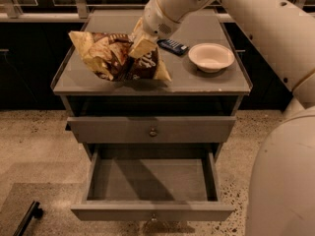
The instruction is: Pick brown chip bag from middle drawer and place on counter
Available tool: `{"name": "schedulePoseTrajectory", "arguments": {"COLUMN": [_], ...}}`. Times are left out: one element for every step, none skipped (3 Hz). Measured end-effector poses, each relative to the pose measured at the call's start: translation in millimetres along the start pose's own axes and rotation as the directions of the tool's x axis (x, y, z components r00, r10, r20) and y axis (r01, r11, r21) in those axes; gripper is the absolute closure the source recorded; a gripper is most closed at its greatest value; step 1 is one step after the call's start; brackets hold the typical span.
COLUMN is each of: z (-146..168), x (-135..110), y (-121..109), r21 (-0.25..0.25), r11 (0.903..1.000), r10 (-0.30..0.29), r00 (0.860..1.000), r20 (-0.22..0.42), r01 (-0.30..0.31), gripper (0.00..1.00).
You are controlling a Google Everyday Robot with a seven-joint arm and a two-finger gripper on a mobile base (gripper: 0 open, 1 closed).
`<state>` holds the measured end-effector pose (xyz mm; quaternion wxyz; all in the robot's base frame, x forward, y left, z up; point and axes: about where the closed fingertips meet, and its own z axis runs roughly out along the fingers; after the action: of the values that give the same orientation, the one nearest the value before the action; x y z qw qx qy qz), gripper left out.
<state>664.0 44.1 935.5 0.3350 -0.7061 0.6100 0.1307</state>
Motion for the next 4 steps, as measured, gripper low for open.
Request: {"name": "schedulePoseTrajectory", "arguments": {"z": [-0.7,-1.6,-1.6,-1.5], "x": [28.4,30.9,30.9,30.9], "y": [-4.2,-4.9,-4.8,-4.8], "r21": [0.032,0.037,0.037,0.037], "r11": [0.9963,0.9958,0.9958,0.9958], "r10": [0.08,0.084,0.084,0.084], "r00": [0.997,0.996,0.996,0.996], "r20": [0.015,0.015,0.015,0.015], "r01": [-0.08,-0.084,-0.084,-0.084], "gripper": [1.0,0.81,0.58,0.35]}}
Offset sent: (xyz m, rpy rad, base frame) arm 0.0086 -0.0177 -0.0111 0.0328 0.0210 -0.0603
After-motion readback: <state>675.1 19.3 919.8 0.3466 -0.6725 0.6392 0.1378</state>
